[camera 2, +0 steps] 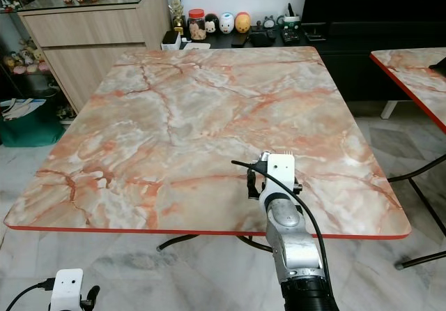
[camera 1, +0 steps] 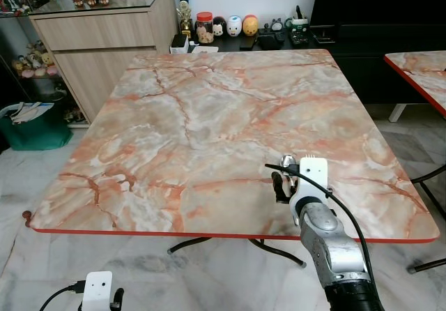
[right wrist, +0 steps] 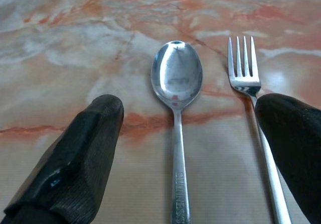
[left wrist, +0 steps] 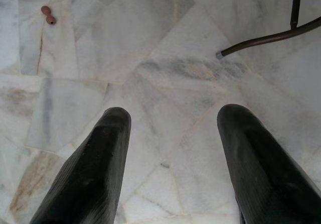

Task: Setting the table

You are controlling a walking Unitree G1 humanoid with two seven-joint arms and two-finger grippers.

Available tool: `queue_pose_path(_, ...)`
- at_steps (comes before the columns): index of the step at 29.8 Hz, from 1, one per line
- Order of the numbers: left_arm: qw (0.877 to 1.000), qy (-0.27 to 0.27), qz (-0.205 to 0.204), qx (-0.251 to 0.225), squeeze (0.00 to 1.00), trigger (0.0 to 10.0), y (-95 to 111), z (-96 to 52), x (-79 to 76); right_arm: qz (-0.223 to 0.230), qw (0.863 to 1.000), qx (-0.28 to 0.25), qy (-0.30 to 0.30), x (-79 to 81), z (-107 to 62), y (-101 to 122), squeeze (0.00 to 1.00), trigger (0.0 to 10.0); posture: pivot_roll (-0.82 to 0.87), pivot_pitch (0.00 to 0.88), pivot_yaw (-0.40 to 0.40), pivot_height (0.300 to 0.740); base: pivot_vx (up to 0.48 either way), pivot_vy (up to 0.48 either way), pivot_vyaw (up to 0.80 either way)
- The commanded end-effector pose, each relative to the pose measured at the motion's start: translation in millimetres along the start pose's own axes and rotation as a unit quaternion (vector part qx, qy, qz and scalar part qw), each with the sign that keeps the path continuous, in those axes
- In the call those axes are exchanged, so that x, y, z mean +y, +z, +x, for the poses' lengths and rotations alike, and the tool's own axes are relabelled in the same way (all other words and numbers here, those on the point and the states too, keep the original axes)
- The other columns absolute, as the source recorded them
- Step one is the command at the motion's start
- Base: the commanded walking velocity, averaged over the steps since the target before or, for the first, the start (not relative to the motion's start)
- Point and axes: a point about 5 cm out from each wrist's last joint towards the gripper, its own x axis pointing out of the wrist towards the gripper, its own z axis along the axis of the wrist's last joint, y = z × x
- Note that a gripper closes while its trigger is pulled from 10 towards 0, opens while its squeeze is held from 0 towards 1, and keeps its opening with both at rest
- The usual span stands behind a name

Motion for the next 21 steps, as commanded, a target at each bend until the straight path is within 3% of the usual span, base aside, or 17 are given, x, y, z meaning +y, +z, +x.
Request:
queue_pose_path(1, 1.000, 0.003, 0.001, 0.013, 0.00, 10.0, -5.7, -1.6, 0.8, 0.000, 1.000, 0.002, 0.002, 2.3, -0.3, 4.4, 0.00, 10.0, -0.07, 0.000, 0.050, 0.732, 0.000, 0.000, 0.00)
queue_pose_path(6, 1.000, 0.003, 0.002, 0.013, 0.00, 10.0, -4.5, -0.9, 1.1, -0.001, 0.999, 0.004, 0.035, 9.9, 0.5, 4.1, 0.00, 10.0, -0.07, 0.000, 0.048, 0.732, 0.000, 0.000, 0.00)
queue_pose_path(13, 1.000, 0.004, 0.001, 0.012, 0.00, 10.0, -3.4, -0.3, 0.3, -0.003, 1.000, 0.007, 0.022, 7.1, 1.9, 4.6, 0.00, 10.0, -0.07, 0.000, 0.046, 0.732, 0.000, 0.000, 0.00)
queue_pose_path(14, 1.000, 0.003, 0.001, 0.013, 0.00, 10.0, -3.3, -0.3, 0.0, -0.004, 1.000, 0.009, 0.021, 6.5, 2.2, 4.3, 0.00, 8.4, -0.07, 0.000, 0.045, 0.732, 0.000, 0.000, 0.00)
queue_pose_path(15, 1.000, 0.003, 0.001, 0.013, 0.00, 10.0, -3.3, -0.3, 0.0, -0.004, 1.000, 0.009, 0.021, 6.5, 2.2, 4.3, 0.00, 8.4, -0.07, 0.000, 0.045, 0.732, 0.000, 0.000, 0.00)
queue_pose_path(16, 1.000, 0.003, 0.001, 0.013, 0.00, 10.0, -3.4, -0.3, -0.2, -0.005, 1.000, 0.010, 0.019, 5.9, 2.4, 3.9, 0.00, 2.5, -0.07, 0.000, 0.044, 0.732, 0.000, 0.000, 0.00)
queue_pose_path(17, 1.000, 0.004, 0.001, 0.014, 0.00, 10.0, -4.0, -0.5, -0.2, -0.007, 1.000, 0.012, 0.018, 5.4, 2.3, 2.8, 0.00, 0.0, -0.07, 0.000, 0.040, 0.732, 0.000, 0.000, 0.00)
queue_pose_path(20, 1.000, 0.004, 0.000, 0.016, 0.00, 10.0, -6.1, -1.5, 0.2, -0.009, 1.000, 0.018, 0.015, 4.8, 1.9, -0.1, 0.00, 0.0, -0.07, 0.000, 0.040, 0.732, 0.000, 0.000, 0.00)
queue_pose_path(21, 1.000, 0.005, 0.000, 0.016, 0.00, 10.0, -6.5, -1.6, 0.3, -0.009, 1.000, 0.019, 0.015, 4.8, 1.9, -0.4, 0.00, 4.5, -0.07, 0.000, 0.040, 0.732, 0.000, 0.000, 0.00)
